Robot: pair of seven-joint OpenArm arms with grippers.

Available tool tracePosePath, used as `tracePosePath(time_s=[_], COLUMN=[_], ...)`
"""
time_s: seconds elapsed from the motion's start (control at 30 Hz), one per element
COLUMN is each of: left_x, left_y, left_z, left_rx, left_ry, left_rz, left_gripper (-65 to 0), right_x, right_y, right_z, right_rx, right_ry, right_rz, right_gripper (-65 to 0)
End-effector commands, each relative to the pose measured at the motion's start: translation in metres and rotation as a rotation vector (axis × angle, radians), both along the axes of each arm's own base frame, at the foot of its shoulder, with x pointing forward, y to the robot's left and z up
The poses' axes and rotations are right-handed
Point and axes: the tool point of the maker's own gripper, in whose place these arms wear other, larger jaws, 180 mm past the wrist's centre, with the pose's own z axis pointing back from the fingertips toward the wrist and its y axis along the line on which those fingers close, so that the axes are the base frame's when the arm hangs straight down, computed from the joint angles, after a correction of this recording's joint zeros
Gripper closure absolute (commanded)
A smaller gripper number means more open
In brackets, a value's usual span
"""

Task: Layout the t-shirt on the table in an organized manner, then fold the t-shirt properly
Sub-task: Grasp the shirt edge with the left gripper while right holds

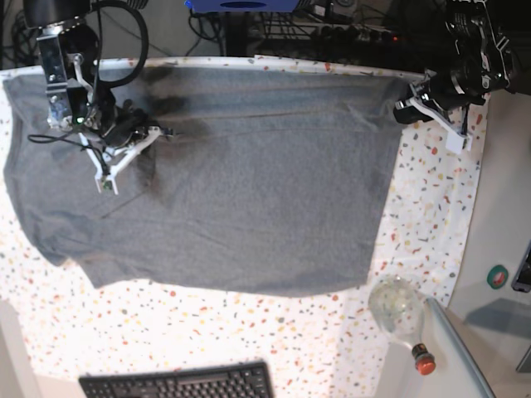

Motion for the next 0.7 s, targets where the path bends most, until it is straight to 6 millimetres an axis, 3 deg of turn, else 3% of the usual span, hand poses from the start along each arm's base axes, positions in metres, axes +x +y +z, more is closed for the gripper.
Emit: tracePosePath(time_s=[0.0,0.23,0.5,0.67], left_x=[0.007,0.021,0.022,0.029], left_y=[0.005,-0.015,-0.013,-0.009], left_z=[0.009,0.010,0.012,0.023], left_rx=[0.014,0.006,0.015,0.154], left_ry=[-0.034,-0.045,-0.049,-0.063], left_rz=[-0.009,-0.093,-0.097,-0.169], left_gripper=[0.0,0.0,0.0,0.0], right_x=[0.011,0.016,0.016,0.016], right_y=[-0.003,-0.003,-0.004,-0.004], right_z=[0.008,0.010,0.010,0.010], right_rx=[0.001,0.001,-0.001,0.001], right_ry=[-0.036,-0.047,-0.047,-0.047], right_rz=[-0.003,-0.003,-0.004,-0.005], right_gripper=[0.0,0.0,0.0,0.0])
